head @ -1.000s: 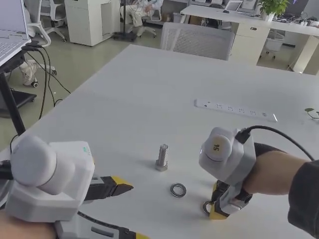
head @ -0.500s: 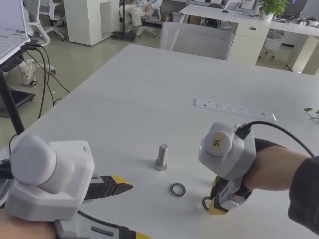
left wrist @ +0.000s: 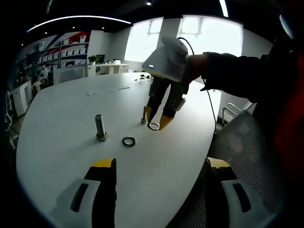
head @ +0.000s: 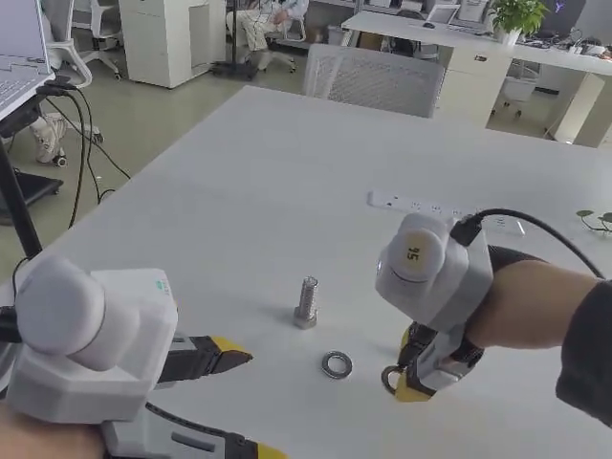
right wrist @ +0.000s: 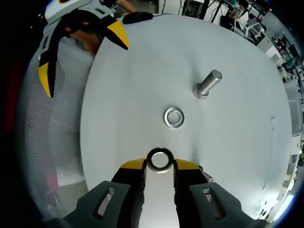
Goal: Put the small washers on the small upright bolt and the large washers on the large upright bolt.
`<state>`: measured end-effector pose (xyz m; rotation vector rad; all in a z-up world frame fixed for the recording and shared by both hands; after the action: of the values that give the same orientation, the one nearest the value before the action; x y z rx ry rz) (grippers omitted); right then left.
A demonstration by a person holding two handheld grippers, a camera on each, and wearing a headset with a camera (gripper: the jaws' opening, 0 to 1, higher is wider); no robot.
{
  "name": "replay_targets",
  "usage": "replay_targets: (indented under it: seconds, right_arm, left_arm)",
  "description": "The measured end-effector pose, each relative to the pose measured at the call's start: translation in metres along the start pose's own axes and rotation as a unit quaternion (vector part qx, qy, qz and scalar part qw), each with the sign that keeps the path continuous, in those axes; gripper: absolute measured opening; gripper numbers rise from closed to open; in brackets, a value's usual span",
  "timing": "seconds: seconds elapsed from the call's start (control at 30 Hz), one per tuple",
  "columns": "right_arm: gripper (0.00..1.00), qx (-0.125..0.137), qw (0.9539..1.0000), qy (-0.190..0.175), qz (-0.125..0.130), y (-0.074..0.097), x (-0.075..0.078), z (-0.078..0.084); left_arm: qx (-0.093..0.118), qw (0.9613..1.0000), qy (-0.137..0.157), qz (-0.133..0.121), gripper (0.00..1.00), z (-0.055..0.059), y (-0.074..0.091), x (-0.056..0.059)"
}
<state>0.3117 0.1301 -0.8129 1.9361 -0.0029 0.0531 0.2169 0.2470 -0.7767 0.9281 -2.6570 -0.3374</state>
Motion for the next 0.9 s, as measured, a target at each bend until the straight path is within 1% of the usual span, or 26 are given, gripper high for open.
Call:
replay_targets:
  seconds: [0.2,0.37,0.57,0.77,0.9]
  right_arm:
    - [0.23,0.008,0.9999,0.011,0.006,0.017,0.006,-0.016]
    - [0.23,0.007,0.9994,0.031,0.011,0.029,0.011,-0.030]
    - [0.23,0.010,0.9984,0.052,0.021,0.041,0.025,-0.050]
    - [0.23,0.018,0.9967,0.073,0.030,0.048,0.041,-0.073]
    - [0.23,0.021,0.9958,0.084,0.032,0.045,0.050,-0.084]
  left_arm:
    - [0.002,1.0000,-0.001,-0.001,0.75,-0.002,0.001,0.000]
    - [0.003,1.0000,0.000,-0.001,0.75,-0.002,0.001,-0.001]
    - [0.004,1.0000,0.001,-0.003,0.75,-0.003,0.002,-0.003]
    - [0.002,1.0000,0.002,-0.005,0.75,-0.003,0.003,-0.005]
    - [0.002,1.0000,0.005,-0.008,0.75,-0.003,0.003,-0.007]
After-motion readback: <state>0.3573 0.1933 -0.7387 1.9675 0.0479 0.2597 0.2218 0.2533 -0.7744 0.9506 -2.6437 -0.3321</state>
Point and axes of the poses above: the centre of the closed fingertips' face, and the gripper's own axes: y roughly backward along the fingers, x roughly to its right, z roughly out of its underside, the point moved 2 cm from there along y, roughly backward along the fingers, and after that the axes turned 10 degrees about x, right-handed, at the moved point
